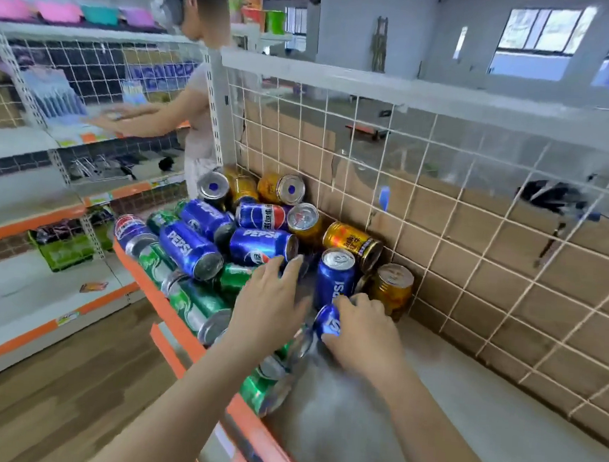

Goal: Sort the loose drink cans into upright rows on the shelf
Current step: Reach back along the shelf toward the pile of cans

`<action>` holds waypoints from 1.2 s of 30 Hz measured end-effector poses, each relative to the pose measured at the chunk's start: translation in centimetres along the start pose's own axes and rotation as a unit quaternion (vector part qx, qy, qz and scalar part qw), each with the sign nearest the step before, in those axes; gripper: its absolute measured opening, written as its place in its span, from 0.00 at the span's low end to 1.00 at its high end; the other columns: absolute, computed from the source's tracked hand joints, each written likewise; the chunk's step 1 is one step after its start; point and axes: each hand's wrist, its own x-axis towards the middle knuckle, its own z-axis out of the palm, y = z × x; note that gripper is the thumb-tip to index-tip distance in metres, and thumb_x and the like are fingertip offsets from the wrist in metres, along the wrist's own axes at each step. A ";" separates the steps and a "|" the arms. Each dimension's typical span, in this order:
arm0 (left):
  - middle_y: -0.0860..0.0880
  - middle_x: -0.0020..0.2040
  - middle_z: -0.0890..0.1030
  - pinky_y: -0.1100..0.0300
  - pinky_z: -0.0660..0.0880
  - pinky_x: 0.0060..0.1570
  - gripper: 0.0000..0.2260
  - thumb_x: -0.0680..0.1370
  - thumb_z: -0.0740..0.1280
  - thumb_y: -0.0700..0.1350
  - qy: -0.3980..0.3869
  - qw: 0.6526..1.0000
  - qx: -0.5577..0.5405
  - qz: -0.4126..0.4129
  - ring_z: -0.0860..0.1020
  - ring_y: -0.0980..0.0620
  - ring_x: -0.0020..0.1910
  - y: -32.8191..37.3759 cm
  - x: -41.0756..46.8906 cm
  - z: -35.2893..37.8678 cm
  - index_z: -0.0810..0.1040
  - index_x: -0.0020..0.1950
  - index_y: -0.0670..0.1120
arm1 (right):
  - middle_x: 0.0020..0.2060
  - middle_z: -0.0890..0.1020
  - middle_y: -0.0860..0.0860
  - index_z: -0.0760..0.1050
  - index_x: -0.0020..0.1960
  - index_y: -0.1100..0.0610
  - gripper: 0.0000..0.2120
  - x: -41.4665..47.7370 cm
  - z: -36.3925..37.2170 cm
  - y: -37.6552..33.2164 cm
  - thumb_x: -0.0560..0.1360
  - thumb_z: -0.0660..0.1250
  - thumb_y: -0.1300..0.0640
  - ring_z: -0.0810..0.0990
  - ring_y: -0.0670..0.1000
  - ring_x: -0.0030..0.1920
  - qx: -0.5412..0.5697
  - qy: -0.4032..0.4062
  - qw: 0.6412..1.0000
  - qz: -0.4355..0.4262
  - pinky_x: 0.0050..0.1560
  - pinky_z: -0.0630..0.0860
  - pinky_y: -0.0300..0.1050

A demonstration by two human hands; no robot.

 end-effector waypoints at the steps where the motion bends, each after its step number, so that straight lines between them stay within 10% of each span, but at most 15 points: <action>1: 0.46 0.71 0.64 0.54 0.63 0.65 0.29 0.77 0.61 0.53 -0.010 1.000 -0.010 0.017 0.64 0.45 0.69 -0.4 1.4 0.1 0.56 0.76 0.49 | 0.63 0.69 0.54 0.64 0.66 0.52 0.24 0.7 0.0 -0.3 0.74 0.63 0.46 0.68 0.58 0.62 0.002 -0.021 1.000 0.013 0.57 0.69 0.51; 14: 0.48 0.64 0.69 0.53 0.71 0.55 0.27 0.75 0.62 0.62 -0.143 0.972 -0.070 0.175 0.71 0.45 0.62 0.9 10.4 3.1 0.64 0.69 0.50 | 0.47 0.72 0.50 0.64 0.53 0.54 0.26 3.5 -0.9 -0.5 0.62 0.74 0.49 0.75 0.54 0.46 0.070 -0.091 0.989 0.094 0.38 0.69 0.46; 19: 0.47 0.66 0.69 0.52 0.70 0.58 0.30 0.74 0.65 0.61 -0.143 0.974 -0.052 0.166 0.71 0.44 0.63 1.4 11.2 3.2 0.64 0.69 0.47 | 0.56 0.70 0.47 0.69 0.64 0.51 0.33 2.1 -2.9 2.4 0.62 0.76 0.49 0.72 0.49 0.57 0.162 -0.037 0.978 0.128 0.53 0.71 0.41; 36: 0.46 0.58 0.73 0.54 0.72 0.48 0.27 0.74 0.59 0.66 -0.093 0.978 0.087 0.164 0.73 0.45 0.57 4.4 7.5 1.4 0.71 0.63 0.48 | 0.49 0.70 0.48 0.72 0.63 0.47 0.26 -4.0 -4.3 6.2 0.65 0.70 0.48 0.73 0.49 0.51 0.201 0.065 0.966 0.148 0.49 0.75 0.45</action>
